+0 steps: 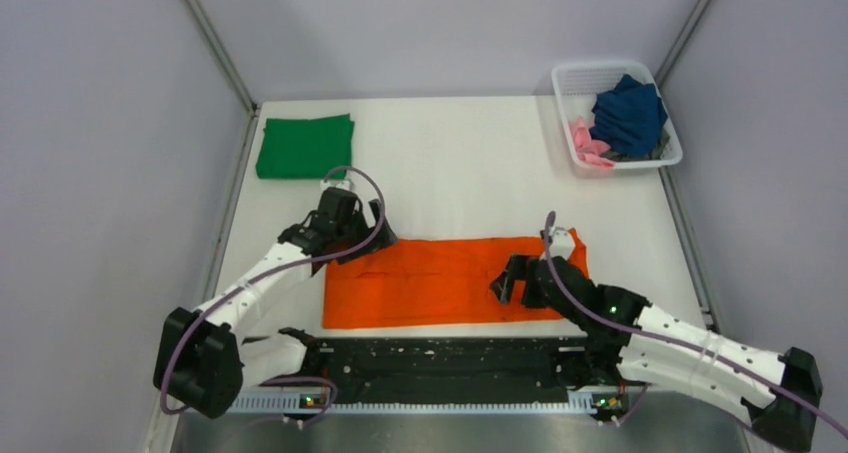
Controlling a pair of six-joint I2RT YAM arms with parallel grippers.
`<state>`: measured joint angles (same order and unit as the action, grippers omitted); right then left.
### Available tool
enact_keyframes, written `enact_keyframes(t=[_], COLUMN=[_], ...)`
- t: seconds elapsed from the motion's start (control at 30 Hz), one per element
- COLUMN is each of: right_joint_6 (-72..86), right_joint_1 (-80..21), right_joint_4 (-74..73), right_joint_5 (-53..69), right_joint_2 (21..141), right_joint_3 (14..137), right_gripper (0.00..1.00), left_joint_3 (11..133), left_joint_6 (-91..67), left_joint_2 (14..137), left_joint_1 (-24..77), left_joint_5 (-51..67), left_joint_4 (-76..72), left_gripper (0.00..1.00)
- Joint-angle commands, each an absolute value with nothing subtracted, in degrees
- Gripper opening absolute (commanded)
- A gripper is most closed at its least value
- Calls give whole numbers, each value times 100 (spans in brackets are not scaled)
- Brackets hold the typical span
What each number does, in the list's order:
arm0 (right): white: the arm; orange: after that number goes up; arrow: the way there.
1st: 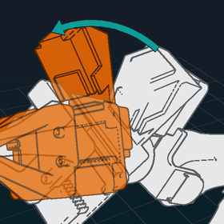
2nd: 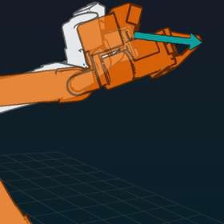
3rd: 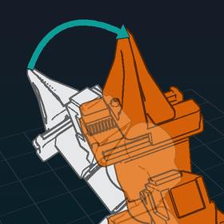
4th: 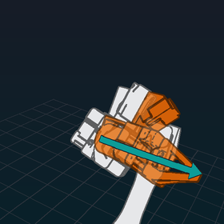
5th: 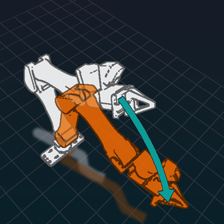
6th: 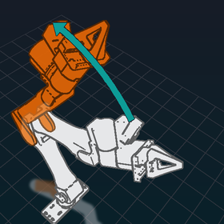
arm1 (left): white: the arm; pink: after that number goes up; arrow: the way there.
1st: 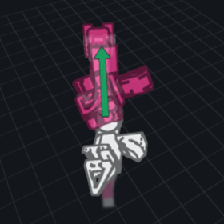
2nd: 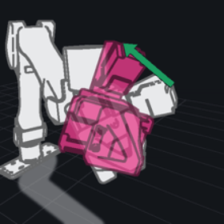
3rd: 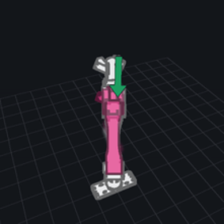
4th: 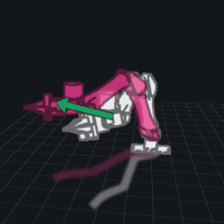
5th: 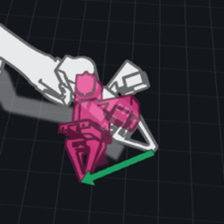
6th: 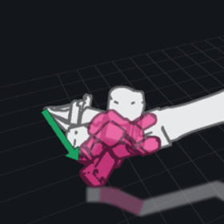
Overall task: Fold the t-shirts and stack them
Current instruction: Fold the other side of the tshirt into a rectangle
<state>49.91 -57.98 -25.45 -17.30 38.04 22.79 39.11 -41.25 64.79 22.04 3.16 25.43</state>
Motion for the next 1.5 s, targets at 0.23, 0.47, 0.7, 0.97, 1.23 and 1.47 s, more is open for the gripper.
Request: enact_keyframes(t=[0.23,0.47,0.7,0.97,1.23,1.47], right_joint_6=[3898,4024,4141,6345,8378,8020], right_joint_1=[-4858,-4911,-4925,-4923,-5085,-5194], right_joint_4=[-4027,-4565,-4562,-6599,-7893,-7130], right_joint_5=[-3410,-3140,-2945,-4259,-4004,-3913], right_joint_2=[6307,7794,8413,8371,7023,5162], right_joint_3=[4276,4651,4602,4717,4319,4066], right_gripper=[99,99,99,99,99,99], left_joint_3=[3791,3433,3235,3211,3218,3278], left_joint_6=[-4191,-4441,-4624,-4678,-4713,-4744], left_joint_2=[7953,8006,7815,7665,7566,7517], left_joint_1=[2689,2669,2660,2662,2659,2657], left_joint_5=[252,-440,-750,-805,-862,-822], left_joint_4=[1713,1767,1785,1847,1930,2024], left_gripper=[99,99,99,99,99,99])
